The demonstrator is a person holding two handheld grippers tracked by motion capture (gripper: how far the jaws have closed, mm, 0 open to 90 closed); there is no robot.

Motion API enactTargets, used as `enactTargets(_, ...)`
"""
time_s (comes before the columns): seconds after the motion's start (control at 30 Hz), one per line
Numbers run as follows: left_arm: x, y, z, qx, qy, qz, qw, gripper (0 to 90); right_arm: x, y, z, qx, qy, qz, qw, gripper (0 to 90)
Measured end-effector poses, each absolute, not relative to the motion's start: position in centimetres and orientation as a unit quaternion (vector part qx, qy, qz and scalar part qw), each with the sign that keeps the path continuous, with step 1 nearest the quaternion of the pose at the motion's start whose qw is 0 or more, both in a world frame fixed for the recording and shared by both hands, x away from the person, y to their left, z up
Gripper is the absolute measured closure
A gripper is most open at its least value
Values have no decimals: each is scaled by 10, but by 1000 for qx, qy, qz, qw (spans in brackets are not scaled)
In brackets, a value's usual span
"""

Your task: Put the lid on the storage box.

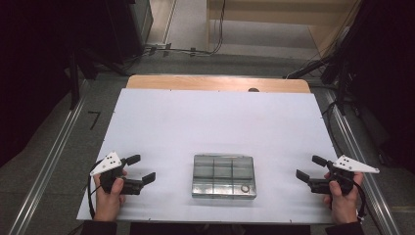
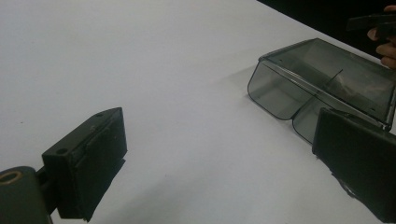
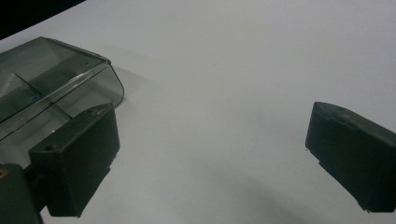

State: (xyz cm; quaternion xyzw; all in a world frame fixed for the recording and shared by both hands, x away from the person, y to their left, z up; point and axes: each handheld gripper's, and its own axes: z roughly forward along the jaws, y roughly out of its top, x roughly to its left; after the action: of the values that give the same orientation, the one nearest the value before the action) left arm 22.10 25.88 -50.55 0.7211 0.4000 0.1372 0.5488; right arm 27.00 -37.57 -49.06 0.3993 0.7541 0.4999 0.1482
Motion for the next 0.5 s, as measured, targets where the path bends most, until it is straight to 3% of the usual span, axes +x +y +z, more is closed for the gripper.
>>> enactTargets(0.5, 221, 262, -509, 720, 390, 138, 558, 10, 273, -377, -497, 398, 751, 502, 159, 0)
